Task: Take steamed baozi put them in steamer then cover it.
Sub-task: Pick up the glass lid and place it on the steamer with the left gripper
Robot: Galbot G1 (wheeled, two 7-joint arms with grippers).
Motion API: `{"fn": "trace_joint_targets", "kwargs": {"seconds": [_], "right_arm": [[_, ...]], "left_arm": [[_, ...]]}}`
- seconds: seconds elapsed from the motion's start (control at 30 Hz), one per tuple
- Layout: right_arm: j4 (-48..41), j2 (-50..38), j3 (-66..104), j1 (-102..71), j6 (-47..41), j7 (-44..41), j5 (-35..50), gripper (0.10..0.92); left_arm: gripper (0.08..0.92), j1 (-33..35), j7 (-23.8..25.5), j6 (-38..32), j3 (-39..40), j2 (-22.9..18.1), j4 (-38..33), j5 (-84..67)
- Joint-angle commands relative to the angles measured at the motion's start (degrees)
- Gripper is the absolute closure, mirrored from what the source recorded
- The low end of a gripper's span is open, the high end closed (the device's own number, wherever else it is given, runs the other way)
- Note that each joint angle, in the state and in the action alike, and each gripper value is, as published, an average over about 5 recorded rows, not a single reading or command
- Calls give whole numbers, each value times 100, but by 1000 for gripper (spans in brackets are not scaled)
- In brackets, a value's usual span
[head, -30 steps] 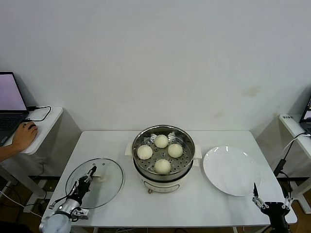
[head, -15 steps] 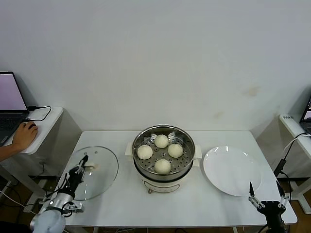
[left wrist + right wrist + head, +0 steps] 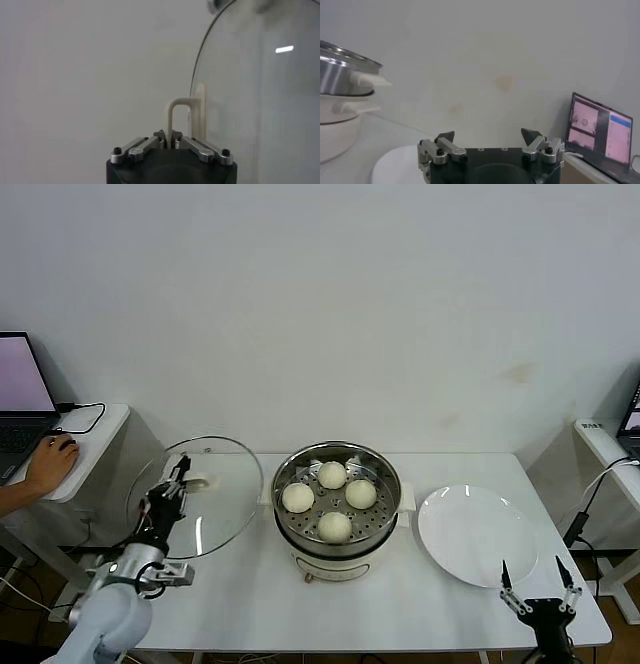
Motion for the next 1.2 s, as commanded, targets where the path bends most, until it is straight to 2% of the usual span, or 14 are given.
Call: {"fn": "trace_joint_targets", "kwargs": {"seconds": [0.03, 0.27, 0.57, 0.83, 1.2], "right_arm": [[-134, 130, -307, 144, -6, 340, -477, 203], [-379, 168, -421, 309, -20, 556, -744, 202], [-663, 235, -540, 482, 16, 577, -963, 202], [-741, 211, -580, 485, 31, 589, -1009, 203], [-862, 203, -675, 477, 91, 593, -1079, 202]], "left_arm": [[859, -1382, 634, 1470, 1863, 78, -616, -130], [859, -2270, 1260, 2051, 2981, -839, -230, 836], [859, -2598, 2361, 2178, 3379, -1598, 79, 2165], [859, -2574, 2482, 2175, 3495, -2535, 671, 2667], [859, -2669, 2474, 2172, 3534, -2754, 1123, 2793]]}}
